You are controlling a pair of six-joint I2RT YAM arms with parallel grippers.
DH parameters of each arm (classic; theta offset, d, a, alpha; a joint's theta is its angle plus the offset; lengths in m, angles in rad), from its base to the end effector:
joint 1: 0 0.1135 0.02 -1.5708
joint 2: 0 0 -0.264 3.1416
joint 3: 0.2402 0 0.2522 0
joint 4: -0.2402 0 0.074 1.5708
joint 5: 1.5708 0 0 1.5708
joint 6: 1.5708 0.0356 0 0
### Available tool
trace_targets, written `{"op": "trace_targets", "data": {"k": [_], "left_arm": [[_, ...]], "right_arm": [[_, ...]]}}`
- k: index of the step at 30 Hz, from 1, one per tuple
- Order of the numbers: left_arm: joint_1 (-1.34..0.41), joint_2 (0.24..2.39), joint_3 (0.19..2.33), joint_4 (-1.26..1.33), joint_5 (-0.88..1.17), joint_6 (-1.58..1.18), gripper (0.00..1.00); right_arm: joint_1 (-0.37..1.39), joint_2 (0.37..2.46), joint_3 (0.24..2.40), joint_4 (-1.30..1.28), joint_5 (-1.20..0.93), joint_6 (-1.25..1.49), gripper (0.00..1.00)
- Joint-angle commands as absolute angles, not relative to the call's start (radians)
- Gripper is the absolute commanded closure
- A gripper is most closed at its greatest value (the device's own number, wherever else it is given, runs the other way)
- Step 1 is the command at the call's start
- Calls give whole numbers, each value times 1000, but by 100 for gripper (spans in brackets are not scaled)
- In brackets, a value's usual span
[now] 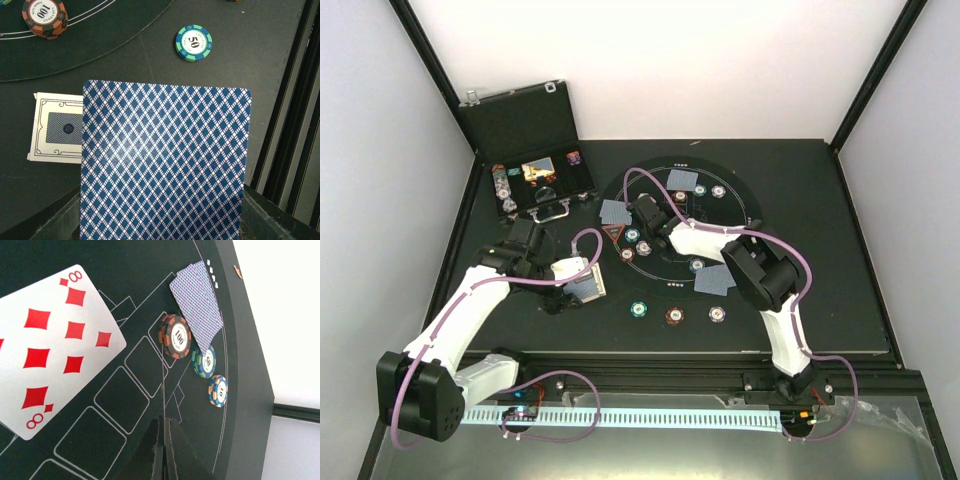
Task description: Distribute texas hold em gaming equipment
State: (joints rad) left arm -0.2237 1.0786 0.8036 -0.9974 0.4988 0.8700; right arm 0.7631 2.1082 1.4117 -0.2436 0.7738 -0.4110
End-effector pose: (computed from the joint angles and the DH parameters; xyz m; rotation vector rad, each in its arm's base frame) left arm 0.1700 -0.0561 0.2368 1.4695 2.2180 -0.5152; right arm 0.3353 0.2863 0.1488 -1.0130 2.0710 -0.7862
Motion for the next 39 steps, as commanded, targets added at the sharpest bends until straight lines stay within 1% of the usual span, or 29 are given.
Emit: {"op": "trace_targets", "data": {"k": [1,2,3,6,7,8,9,10,15,21,26,30,33,36,39], "left_arm": [[-224,1062,838,-1009,513,865,98],[-224,1063,840,-1009,515,867,99],[-224,1064,840,-1009,516,865,98],[-224,1066,838,-1008,521,865,98],[-224,1066,840,-1008,522,865,98],[-224,1066,840,-1009,524,865,98],[-224,1065,840,-1009,525,865,98],[-224,1064,841,-1009,526,865,98],[-224,1060,843,-1016,525,867,98],[-224,1054,844,-1020,524,867,98],[-224,1049,843,-1020,522,871,98],[-224,1053,840,-1017,524,873,99],[-224,1056,840,-1014,526,871,98],[-224,1056,841,-1013,526,871,98],[-224,1056,843,-1011,530,871,99]], "right_arm": [[780,2107,1394,-221,829,-407,99],[781,2103,1392,-246,792,-388,98],[780,2095,1390,-274,766,-368,95],[781,2061,1349,-303,693,-318,82],[782,2048,1335,-306,678,-304,74],[782,2038,1322,-310,665,-292,64],[783,2028,1310,-313,654,-280,55],[784,2018,1298,-316,642,-270,51],[787,1972,1271,-344,593,-207,39],[781,1918,1254,-375,545,-122,32],[748,1862,1229,-410,430,-12,25],[665,1804,1221,-435,252,143,24],[600,1766,1224,-452,53,277,22],[588,1725,1216,-443,-138,371,21],[587,1687,1186,-377,-363,488,18]]}}
